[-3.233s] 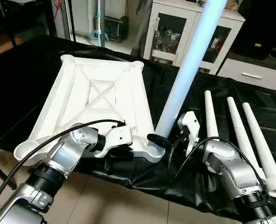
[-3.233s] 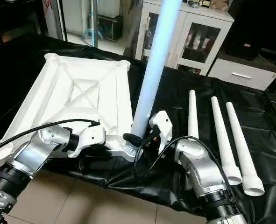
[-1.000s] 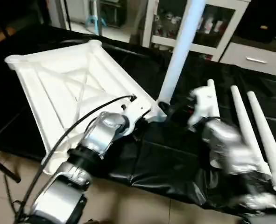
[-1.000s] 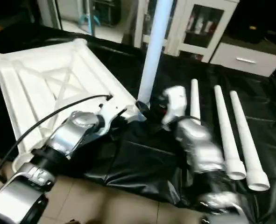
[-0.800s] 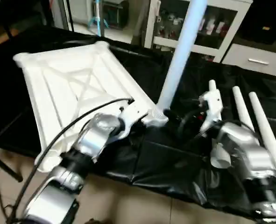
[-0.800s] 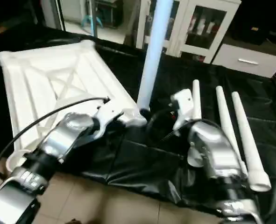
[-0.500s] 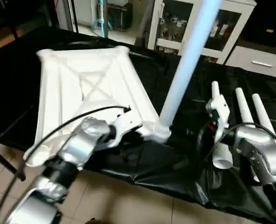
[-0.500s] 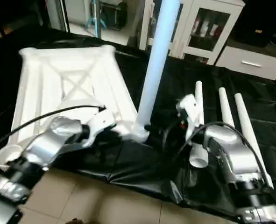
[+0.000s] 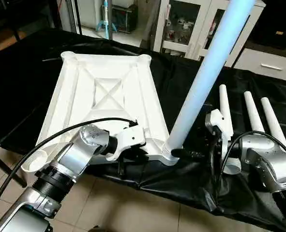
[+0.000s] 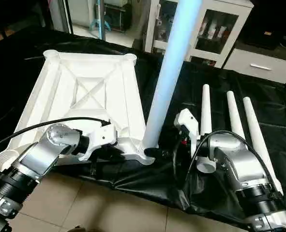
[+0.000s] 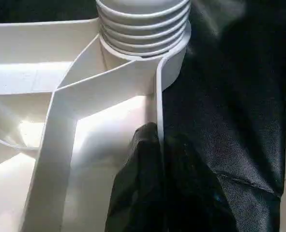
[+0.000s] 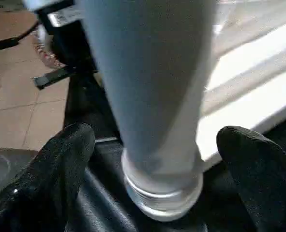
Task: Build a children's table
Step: Insert table leg to table base, then rotate leg to tighten
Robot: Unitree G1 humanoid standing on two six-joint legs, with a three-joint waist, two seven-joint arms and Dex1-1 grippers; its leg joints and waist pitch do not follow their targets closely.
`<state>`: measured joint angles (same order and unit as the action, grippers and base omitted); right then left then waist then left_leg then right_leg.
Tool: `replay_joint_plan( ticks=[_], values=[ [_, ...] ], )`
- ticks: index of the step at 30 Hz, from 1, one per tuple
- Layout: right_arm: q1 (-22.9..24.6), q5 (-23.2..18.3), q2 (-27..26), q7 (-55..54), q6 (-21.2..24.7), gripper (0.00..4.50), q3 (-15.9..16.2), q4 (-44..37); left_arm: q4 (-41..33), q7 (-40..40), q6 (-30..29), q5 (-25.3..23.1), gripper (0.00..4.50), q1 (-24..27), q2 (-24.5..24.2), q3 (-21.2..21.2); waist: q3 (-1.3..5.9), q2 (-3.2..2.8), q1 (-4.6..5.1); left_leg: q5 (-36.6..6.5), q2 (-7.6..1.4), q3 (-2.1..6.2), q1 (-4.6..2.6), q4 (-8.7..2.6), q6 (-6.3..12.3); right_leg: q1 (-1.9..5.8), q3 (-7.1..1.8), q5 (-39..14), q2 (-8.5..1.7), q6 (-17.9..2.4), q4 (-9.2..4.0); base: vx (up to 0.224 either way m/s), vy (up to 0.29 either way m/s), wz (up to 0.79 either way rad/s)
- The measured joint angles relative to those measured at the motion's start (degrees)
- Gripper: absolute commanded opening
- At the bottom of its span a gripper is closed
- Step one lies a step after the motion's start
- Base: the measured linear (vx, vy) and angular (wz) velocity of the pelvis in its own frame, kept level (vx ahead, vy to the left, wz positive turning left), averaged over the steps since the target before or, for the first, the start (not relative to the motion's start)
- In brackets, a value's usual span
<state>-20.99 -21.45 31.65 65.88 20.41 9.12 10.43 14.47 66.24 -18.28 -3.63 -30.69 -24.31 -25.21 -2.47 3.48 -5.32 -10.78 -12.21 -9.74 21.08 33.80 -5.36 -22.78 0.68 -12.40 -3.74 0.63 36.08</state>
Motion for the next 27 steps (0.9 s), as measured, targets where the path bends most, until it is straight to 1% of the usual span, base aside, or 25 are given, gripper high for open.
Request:
replay_joint_plan(
  ticks=[1,4,6,12,13,15,17,18,21,22,24,27],
  values=[
    [-0.4,0.0,0.0,0.8,-0.7,4.17,0.3,0.3,0.0,0.1,0.0,0.0,0.0,0.0,-0.1,0.0,0.0,0.0,0.05,0.0,0.0,0.0,0.0,0.01,0.01,0.0,0.0,0.0,0.0,0.0,0.02,0.0,0.0,0.0],
    [-1.6,0.1,0.0,2.0,-2.2,3.81,0.4,1.5,0.0,0.5,0.1,0.0,0.0,-0.1,-0.2,-0.1,0.01,0.01,0.01,0.0,0.0,0.0,0.01,0.06,0.02,0.0,0.01,0.0,0.0,0.0,0.05,0.0,0.0,0.0],
    [-2.0,0.8,-0.2,2.4,-3.2,3.69,0.5,2.1,0.0,0.6,0.3,-0.1,0.0,-0.1,-0.3,-0.2,0.02,0.03,-0.06,0.0,0.0,0.0,0.02,0.08,0.04,0.01,0.01,0.0,-0.01,0.0,0.05,0.0,0.0,0.0],
    [-2.9,1.8,-1.6,3.3,-4.8,3.04,1.5,4.5,0.1,0.6,0.7,-0.1,0.0,-0.2,-0.4,-0.4,0.04,0.06,-0.06,0.1,0.0,0.01,0.03,0.1,0.12,0.0,0.02,0.0,-0.01,0.0,0.06,0.0,0.0,0.0],
    [-3.0,1.8,-1.7,3.4,-5.0,3.04,1.6,4.6,0.1,0.6,0.7,-0.1,0.0,-0.2,-0.4,-0.4,0.04,0.06,-0.07,0.1,0.0,0.01,0.03,0.1,0.12,0.0,0.02,0.0,-0.02,0.0,0.06,0.0,0.0,0.0],
    [-3.3,1.8,-1.7,3.8,-5.6,2.79,1.8,5.5,0.1,0.6,0.7,-0.1,0.0,-0.2,-0.4,-0.4,0.04,0.06,-0.09,0.1,0.0,0.01,0.03,0.1,0.13,0.01,0.02,0.0,-0.02,0.0,0.06,0.0,0.0,0.0],
    [-3.5,1.9,-1.8,4.2,-5.9,2.71,1.8,6.0,0.1,0.9,0.7,0.0,0.0,-0.2,-0.5,-0.5,0.04,0.06,-0.12,0.1,0.0,0.01,0.03,0.1,0.14,0.01,0.02,0.0,-0.02,0.0,0.06,0.0,0.0,0.0],
    [-3.5,2.0,-1.8,4.4,-6.1,2.5,1.8,6.1,0.1,1.1,0.8,0.0,0.0,-0.2,-0.5,-0.5,0.04,0.06,-0.13,0.1,0.0,0.01,0.03,0.11,0.14,0.01,0.03,0.0,-0.01,0.0,0.07,0.0,0.0,0.0],
    [-3.7,2.3,-2.0,4.6,-6.7,2.26,1.8,6.6,0.1,1.4,0.8,0.0,0.0,-0.2,-0.6,-0.5,0.05,0.07,-0.16,0.1,0.0,0.01,0.02,0.12,0.13,0.03,0.03,0.0,-0.02,0.0,0.08,0.0,0.0,0.0],
    [-3.7,2.6,-2.1,4.7,-7.0,2.26,1.8,6.6,0.1,1.5,0.8,0.0,0.0,-0.3,-0.6,-0.5,0.05,0.07,-0.16,0.1,0.0,0.01,0.02,0.13,0.13,0.03,0.03,0.0,-0.02,0.0,0.09,0.0,0.0,0.0],
    [-3.7,2.9,-2.1,4.8,-7.3,2.06,1.8,6.7,0.4,1.5,0.9,0.0,0.0,-0.4,-0.6,-0.6,0.06,0.09,-0.16,0.1,0.0,0.01,0.01,0.15,0.13,0.04,0.03,0.0,-0.03,0.0,0.1,0.0,0.0,0.0],
    [-3.8,3.1,-2.1,4.9,-7.7,2.0,1.8,7.0,0.5,1.5,1.0,-0.1,0.0,-0.4,-0.6,-0.6,0.08,0.12,-0.16,0.1,0.0,0.01,0.01,0.15,0.14,0.05,0.03,0.0,-0.03,0.0,0.11,0.0,0.0,0.0]
  ],
)
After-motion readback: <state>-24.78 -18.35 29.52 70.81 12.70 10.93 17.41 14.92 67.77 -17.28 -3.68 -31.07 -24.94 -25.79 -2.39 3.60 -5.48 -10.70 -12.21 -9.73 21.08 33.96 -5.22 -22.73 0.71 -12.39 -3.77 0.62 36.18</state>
